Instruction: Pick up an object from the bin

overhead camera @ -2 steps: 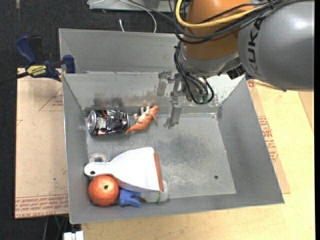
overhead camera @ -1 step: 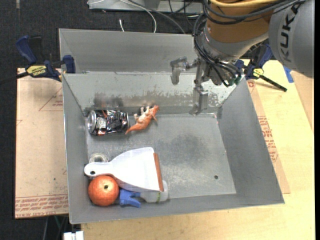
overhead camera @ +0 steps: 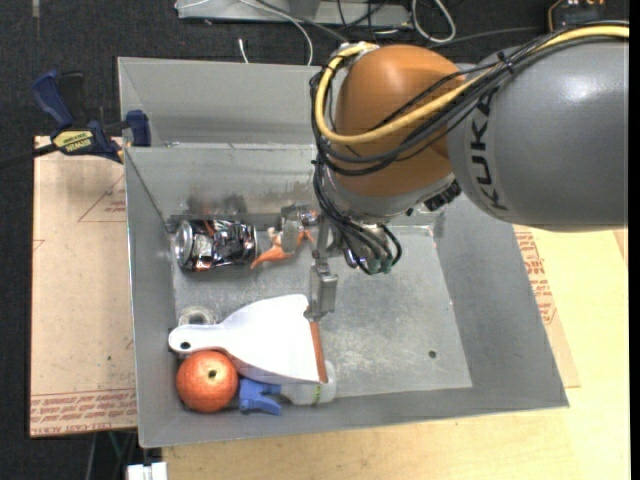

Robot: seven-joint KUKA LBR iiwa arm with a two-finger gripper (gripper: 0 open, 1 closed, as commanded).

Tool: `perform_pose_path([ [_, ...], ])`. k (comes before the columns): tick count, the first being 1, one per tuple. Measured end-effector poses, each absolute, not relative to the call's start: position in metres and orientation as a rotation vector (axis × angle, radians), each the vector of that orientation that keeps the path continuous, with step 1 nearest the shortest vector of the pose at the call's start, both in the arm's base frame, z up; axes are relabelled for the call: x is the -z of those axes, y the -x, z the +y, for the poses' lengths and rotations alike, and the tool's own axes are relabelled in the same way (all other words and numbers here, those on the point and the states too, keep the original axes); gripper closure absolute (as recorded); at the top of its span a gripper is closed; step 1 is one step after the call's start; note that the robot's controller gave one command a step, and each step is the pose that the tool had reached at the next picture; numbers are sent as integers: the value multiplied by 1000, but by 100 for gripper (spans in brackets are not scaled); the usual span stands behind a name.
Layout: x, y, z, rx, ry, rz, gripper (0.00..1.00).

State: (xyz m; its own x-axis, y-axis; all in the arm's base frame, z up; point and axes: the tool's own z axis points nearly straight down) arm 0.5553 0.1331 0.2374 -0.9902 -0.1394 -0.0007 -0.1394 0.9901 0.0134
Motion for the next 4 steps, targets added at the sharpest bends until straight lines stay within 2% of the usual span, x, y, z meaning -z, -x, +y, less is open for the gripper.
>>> perform_pose_path([
  [1,-296,-584,50,-5,-553,-3144,0],
  [2,-232,-577,103,18,99,-3149,0],
  [3,-280,-601,54,-6,-604,-3131,0],
  [4,-274,-605,55,-9,-551,-3146,0],
])
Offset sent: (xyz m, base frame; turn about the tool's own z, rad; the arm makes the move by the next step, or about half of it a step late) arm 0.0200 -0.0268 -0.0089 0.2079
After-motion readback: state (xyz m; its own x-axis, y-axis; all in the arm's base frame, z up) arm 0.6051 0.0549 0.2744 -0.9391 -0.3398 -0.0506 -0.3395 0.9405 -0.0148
